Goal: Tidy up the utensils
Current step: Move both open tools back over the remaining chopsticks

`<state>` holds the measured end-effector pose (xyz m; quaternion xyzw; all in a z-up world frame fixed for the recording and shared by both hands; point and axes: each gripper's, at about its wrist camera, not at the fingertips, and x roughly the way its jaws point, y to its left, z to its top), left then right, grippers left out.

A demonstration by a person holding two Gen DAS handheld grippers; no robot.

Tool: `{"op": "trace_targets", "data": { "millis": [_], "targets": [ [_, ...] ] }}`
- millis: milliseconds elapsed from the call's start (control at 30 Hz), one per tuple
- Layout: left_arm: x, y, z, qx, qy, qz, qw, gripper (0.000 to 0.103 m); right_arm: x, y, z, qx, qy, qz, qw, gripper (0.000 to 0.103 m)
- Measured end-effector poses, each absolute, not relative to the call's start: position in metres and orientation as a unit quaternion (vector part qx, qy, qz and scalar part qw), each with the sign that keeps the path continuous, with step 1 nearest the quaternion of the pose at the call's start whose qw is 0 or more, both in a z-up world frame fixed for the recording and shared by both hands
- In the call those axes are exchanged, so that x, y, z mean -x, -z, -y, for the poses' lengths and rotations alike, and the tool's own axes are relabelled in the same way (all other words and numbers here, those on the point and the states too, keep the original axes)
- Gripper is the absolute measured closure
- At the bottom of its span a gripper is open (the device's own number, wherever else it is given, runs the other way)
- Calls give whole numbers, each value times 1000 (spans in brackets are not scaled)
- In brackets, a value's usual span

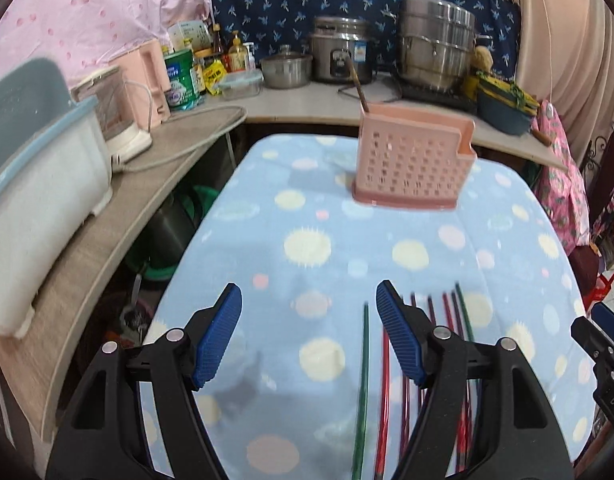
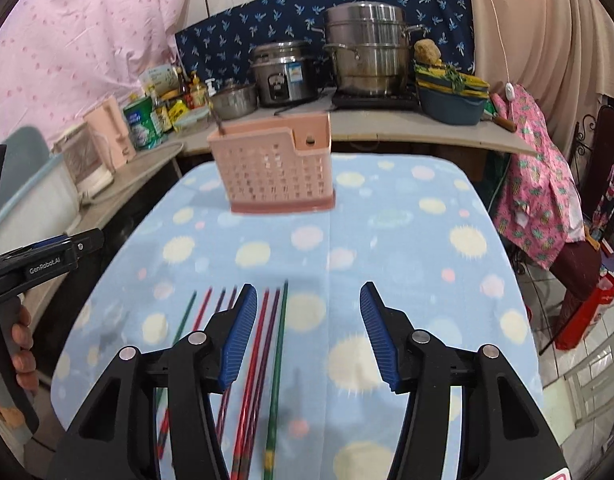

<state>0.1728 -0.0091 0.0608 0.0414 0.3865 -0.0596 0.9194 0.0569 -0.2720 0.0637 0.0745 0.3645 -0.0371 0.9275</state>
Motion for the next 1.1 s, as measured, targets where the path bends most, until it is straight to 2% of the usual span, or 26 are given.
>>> {"op": "trace_targets", "data": {
  "millis": [333, 733, 833, 1100],
  "targets": [
    [-114, -16, -2, -48, 55, -420, 905, 37, -5, -16, 256, -82, 37, -411, 907, 51],
    [-74, 22, -9, -52, 63, -449, 890, 37, 14, 23, 243, -83, 32, -438, 894, 51],
    [-67, 30, -7, -56, 70, -455, 886, 37, 14, 29, 238, -82, 28, -442, 893, 54],
    [-61, 43, -1, -66, 80, -465, 879, 37, 10, 41, 228, -74, 19, -454, 888, 71]
  ]
}}
